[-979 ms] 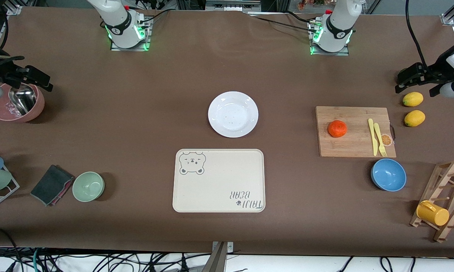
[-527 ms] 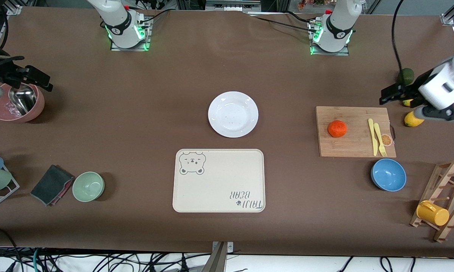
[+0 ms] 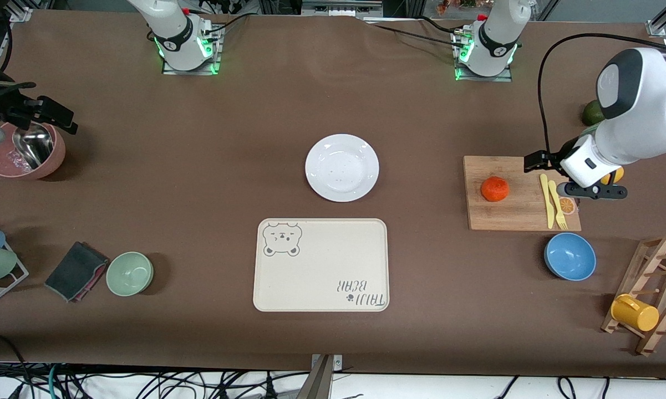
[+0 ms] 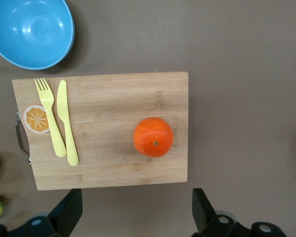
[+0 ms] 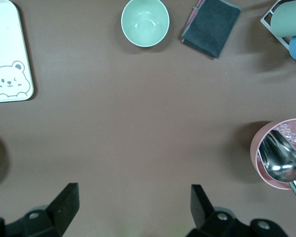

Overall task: Place orange and plate with both arms
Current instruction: 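Reach the left gripper down to the orange on the cutting board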

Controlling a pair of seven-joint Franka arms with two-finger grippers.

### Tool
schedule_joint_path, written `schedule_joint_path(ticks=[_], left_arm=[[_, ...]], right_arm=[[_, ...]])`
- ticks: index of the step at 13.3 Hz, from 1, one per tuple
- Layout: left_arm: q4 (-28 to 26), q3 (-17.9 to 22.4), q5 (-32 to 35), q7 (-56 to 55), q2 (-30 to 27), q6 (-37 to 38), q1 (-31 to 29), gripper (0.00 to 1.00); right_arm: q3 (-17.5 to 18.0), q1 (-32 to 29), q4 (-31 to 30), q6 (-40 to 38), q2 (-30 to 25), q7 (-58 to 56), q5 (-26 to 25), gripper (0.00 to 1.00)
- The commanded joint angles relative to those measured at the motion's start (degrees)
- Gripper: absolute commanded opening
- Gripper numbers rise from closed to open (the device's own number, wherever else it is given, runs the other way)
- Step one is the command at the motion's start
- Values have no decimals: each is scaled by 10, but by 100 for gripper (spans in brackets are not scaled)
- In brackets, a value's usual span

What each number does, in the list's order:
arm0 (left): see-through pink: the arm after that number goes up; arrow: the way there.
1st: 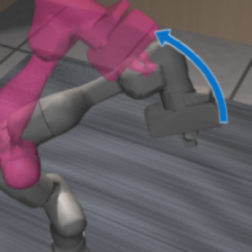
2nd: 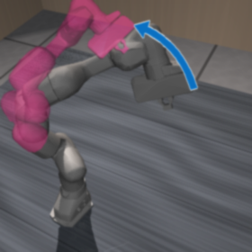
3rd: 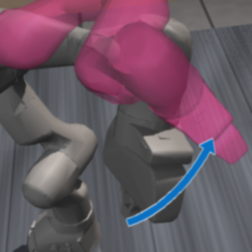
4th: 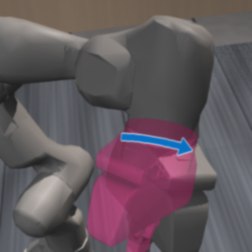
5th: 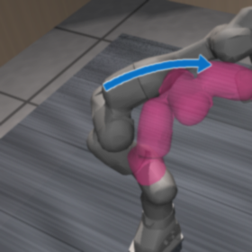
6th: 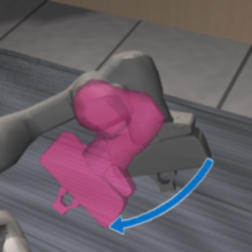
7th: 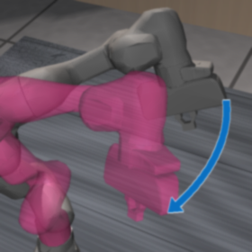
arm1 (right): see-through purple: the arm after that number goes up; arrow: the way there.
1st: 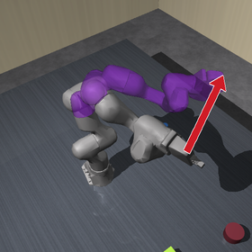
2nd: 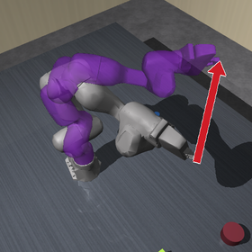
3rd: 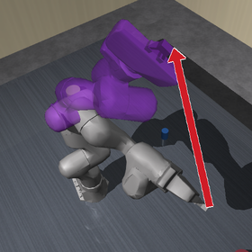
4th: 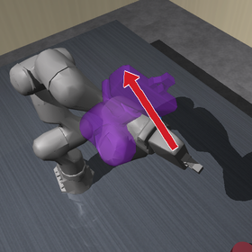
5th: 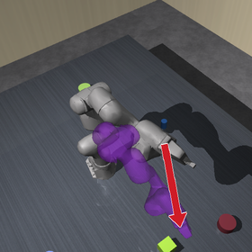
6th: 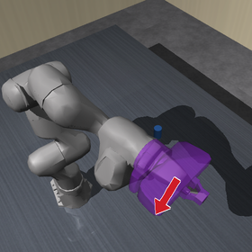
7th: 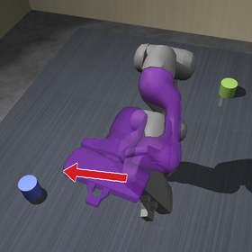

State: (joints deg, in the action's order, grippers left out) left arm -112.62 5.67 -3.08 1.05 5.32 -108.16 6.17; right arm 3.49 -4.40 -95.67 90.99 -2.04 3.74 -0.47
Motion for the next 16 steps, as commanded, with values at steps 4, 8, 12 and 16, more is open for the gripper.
schedule_joint_path(ticks=[4,8,12,16], left_arm=[[-143,-24,-11,-132,-15,-150,3,98],[-198,-32,-11,-149,0,-228,8,99],[-212,-31,-11,-148,52,-310,8,99],[-211,-31,-11,-149,86,-356,8,99]], right_arm=[[2,-4,-1,-5,-5,-8,8,100],[2,-5,-1,-6,-6,-8,8,100],[2,-4,-1,-10,-6,-8,8,100],[2,-4,-1,-10,-6,-8,8,100]])
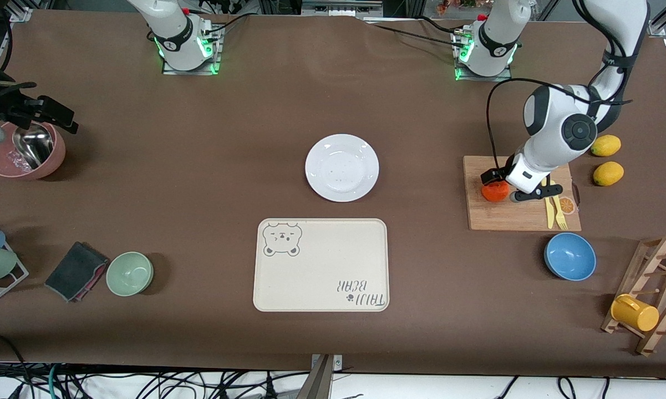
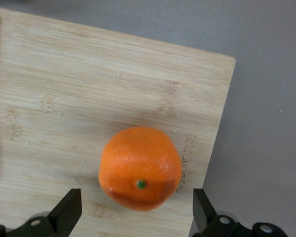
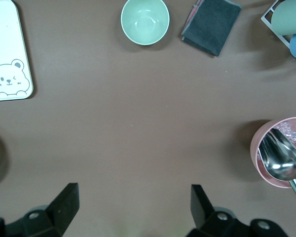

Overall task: Place orange and plate with both arms
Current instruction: 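Close the left gripper around the orange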

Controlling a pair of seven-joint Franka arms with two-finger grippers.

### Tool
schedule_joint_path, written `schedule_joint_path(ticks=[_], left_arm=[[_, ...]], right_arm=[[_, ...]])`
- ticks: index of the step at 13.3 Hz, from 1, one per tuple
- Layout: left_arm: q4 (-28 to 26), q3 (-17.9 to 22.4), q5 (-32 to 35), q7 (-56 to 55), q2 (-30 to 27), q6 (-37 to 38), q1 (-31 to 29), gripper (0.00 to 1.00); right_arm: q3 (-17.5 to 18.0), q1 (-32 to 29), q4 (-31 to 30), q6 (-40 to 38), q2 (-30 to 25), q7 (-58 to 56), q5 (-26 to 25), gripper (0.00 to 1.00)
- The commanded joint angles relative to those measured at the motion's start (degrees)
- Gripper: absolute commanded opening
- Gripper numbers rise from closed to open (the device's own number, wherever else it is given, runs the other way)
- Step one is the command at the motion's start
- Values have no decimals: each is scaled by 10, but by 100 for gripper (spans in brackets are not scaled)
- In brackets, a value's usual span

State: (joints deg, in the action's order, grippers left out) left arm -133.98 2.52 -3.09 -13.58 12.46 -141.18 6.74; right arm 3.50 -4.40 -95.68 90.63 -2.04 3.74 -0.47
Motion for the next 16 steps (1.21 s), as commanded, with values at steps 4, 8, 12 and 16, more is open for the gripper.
schedule_joint_path(ticks=[4,8,12,16], left_arm=[[4,0,-11,-3,34,-51,2,99],[5,0,-10,2,38,-54,2,61],[8,-1,-4,6,21,-48,4,8],[15,-50,-11,-8,-34,-22,13,6]], right_arm=[[2,-5,-1,-6,-6,-8,8,100],[2,-5,-1,-6,-6,-8,8,100],[2,-4,-1,-6,-6,-8,8,100],[2,-4,-1,-6,-6,-8,8,100]])
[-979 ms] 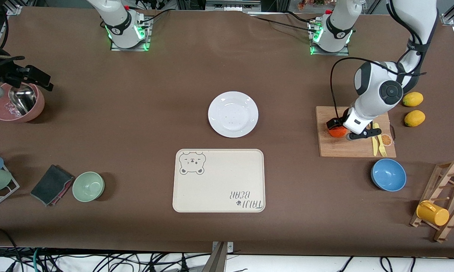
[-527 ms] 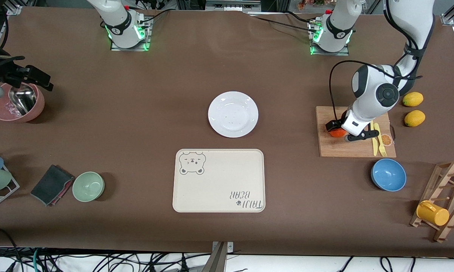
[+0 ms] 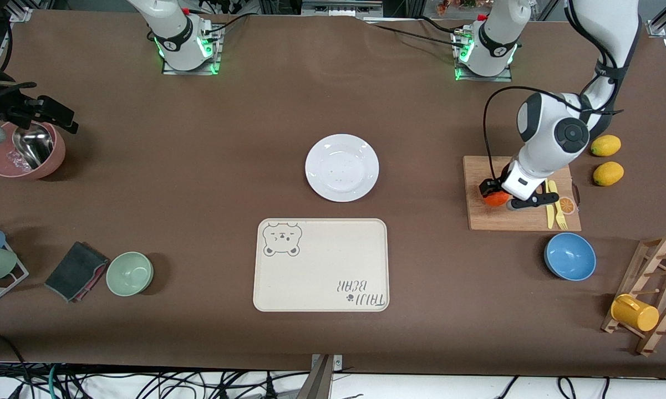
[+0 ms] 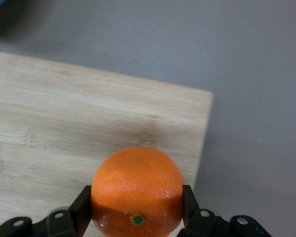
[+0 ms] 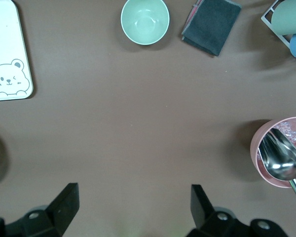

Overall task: Place orange and plate with both arms
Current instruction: 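Lift the orange with the left gripper and carry it over the white plate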

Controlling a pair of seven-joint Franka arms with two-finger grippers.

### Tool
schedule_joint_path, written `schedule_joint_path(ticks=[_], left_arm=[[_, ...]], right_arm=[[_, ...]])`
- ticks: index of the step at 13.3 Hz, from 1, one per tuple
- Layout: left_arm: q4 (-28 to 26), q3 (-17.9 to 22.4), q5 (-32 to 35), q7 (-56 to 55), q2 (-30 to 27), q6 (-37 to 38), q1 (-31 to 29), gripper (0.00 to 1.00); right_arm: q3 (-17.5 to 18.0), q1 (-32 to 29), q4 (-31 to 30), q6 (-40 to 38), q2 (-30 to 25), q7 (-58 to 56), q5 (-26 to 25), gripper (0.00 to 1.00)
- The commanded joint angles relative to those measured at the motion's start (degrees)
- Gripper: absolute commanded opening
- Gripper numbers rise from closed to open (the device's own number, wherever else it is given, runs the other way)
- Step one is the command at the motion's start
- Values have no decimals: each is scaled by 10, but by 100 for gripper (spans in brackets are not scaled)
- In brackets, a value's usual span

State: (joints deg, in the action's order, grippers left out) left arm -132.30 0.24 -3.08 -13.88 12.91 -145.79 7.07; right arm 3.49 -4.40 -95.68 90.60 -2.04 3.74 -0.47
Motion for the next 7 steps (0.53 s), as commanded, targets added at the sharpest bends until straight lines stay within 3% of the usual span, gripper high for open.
schedule_joint_path(ticks=[1,3,7], left_arm=[[-1,-49,-12,-22,-42,26,10,7],[0,-88,-24,-47,-48,26,22,12],[21,-116,-42,-69,-36,26,90,13]], right_arm=[[2,-4,-1,-6,-6,-8,8,100],[2,-4,-1,-6,-6,-8,8,100],[2,-5,-1,-6,-6,-8,8,100]])
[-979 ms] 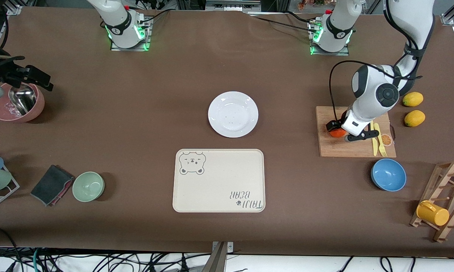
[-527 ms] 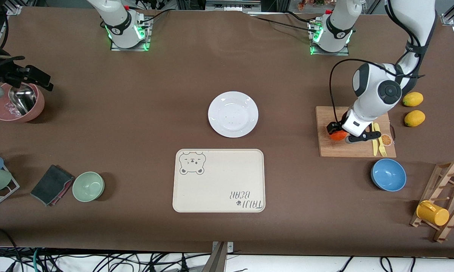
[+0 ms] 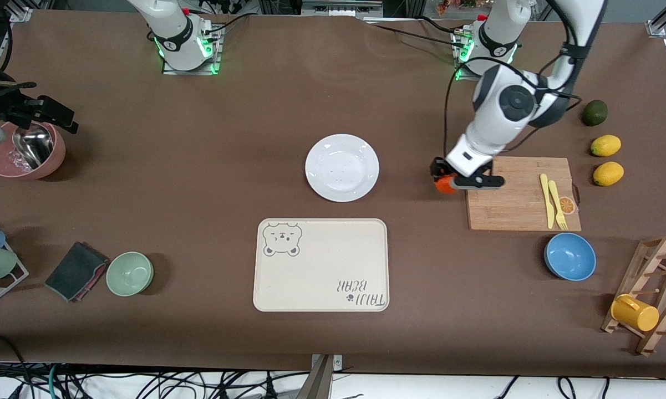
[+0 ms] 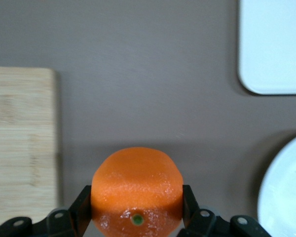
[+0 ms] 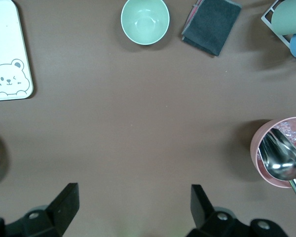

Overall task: Place orange and plate with both arms
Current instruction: 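Lift the orange with the left gripper and carry it over the white plate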

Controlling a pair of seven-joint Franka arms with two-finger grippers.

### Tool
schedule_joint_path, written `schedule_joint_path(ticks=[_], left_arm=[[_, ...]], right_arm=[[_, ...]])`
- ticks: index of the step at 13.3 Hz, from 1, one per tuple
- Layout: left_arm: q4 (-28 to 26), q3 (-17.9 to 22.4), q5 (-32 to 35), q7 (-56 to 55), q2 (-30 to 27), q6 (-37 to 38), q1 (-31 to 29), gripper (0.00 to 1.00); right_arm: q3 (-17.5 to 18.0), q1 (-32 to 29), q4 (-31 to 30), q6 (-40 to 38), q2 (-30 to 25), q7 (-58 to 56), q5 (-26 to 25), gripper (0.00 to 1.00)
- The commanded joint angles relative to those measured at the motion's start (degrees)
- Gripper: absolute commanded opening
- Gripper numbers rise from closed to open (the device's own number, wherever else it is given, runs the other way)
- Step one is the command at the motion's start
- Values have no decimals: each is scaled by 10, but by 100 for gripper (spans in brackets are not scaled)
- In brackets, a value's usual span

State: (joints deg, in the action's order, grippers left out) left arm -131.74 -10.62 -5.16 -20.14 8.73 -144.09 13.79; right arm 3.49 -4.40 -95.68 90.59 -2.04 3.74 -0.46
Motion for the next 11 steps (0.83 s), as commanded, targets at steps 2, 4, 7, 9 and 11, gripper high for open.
schedule_joint_path(ticks=[2,4,7,9,11], left_arm=[[35,-35,-113,-8,16,9,29,13],[55,-45,-198,-8,33,8,40,17],[87,-45,-231,-10,57,6,68,17],[98,-45,-232,-13,85,-7,86,17],[118,-43,-231,-37,111,-22,111,17]], right_arm=[[2,-4,-1,-6,-6,-8,8,100],[2,-4,-1,-6,-6,-8,8,100],[1,-5,0,-12,-6,-8,8,100],[2,-4,0,-12,-6,-8,8,100],[2,-4,1,-12,-5,-8,8,100]])
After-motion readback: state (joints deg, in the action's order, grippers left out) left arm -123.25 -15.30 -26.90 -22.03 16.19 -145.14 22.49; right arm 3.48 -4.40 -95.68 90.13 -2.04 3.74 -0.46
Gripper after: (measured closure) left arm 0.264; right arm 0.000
